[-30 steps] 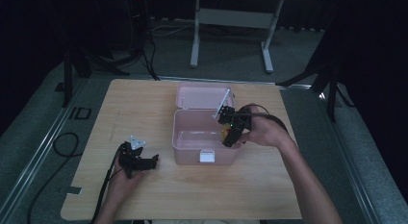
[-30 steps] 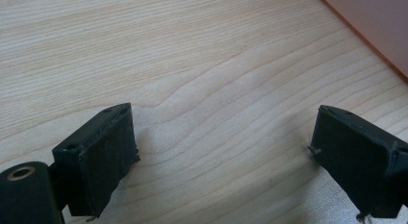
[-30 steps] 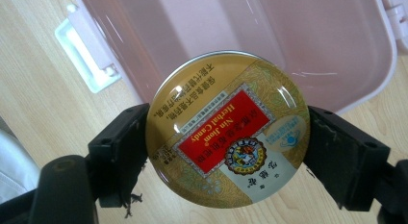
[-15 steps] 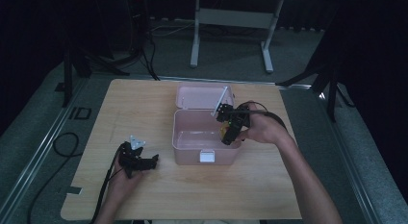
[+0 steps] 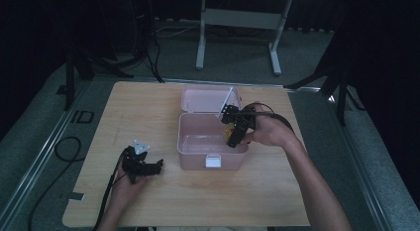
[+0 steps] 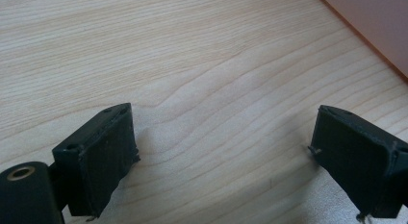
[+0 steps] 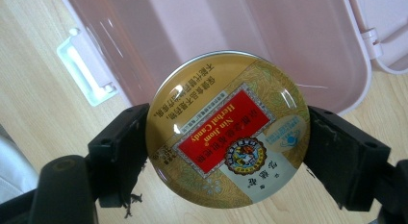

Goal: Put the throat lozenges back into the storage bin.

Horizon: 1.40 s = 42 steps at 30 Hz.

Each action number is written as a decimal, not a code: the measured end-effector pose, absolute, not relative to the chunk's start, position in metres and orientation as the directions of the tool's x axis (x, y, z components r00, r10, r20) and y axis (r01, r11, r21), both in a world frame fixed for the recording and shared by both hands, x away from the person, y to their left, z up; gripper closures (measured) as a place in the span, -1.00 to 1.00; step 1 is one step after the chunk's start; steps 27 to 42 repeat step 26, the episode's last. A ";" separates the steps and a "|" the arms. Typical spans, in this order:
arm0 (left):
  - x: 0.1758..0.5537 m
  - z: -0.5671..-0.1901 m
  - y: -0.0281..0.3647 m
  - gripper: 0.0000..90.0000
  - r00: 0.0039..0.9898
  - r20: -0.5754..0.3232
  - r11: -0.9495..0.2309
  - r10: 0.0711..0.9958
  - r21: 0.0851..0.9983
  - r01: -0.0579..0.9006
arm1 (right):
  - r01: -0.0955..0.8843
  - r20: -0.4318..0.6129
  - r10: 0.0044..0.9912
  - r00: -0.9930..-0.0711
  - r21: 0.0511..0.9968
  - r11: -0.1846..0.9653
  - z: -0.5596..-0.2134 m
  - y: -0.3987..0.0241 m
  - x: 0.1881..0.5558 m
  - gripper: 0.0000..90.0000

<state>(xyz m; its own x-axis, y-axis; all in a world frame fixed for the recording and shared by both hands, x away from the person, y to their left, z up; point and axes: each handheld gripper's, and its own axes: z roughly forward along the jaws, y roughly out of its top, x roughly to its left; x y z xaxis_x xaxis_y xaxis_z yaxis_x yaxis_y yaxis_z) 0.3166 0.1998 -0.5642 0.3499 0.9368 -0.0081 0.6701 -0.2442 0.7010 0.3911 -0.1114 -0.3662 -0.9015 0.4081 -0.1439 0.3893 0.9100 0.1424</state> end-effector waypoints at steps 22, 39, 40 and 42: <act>0.317 -0.564 0.199 -0.80 0.354 -0.009 -0.246 0.935 0.701 0.669 | 0.452 -0.198 0.505 -0.840 0.258 0.854 -0.366 -0.158 0.372 -0.69; 0.317 -0.564 0.199 -0.81 0.353 -0.010 -0.246 0.936 0.701 0.670 | 0.463 -0.188 0.524 -0.831 0.291 0.837 -0.371 -0.168 0.366 -0.68; 0.317 -0.564 0.199 -0.81 0.353 -0.010 -0.246 0.936 0.701 0.670 | 0.463 -0.188 0.524 -0.831 0.291 0.837 -0.371 -0.168 0.366 -0.68; 0.317 -0.564 0.199 -0.81 0.353 -0.010 -0.246 0.936 0.701 0.670 | 0.463 -0.188 0.524 -0.831 0.291 0.837 -0.371 -0.168 0.366 -0.68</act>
